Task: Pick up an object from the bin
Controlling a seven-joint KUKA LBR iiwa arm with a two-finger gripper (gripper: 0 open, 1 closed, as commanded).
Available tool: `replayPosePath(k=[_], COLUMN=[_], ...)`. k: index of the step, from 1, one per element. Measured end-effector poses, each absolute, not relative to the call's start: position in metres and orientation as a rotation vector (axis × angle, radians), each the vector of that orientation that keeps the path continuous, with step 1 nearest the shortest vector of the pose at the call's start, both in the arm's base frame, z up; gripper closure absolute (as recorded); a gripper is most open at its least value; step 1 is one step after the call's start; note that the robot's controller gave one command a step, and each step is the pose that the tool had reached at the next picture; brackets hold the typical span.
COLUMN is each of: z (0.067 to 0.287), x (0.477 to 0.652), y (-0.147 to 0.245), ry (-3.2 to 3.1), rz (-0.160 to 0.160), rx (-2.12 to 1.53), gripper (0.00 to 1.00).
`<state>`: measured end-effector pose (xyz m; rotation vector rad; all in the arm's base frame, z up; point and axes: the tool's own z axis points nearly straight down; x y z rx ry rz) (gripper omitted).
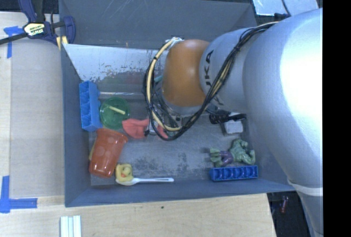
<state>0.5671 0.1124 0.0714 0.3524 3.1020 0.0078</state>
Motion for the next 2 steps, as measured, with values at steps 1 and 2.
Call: replayPosePath(k=[1,2], z=[0.127,0.2], x=[0.556,0.566], y=[0.115,0.113], ry=[3.103,3.094], rz=[0.005,0.008], rx=[0.386,0.39], gripper=[1.0,1.0])
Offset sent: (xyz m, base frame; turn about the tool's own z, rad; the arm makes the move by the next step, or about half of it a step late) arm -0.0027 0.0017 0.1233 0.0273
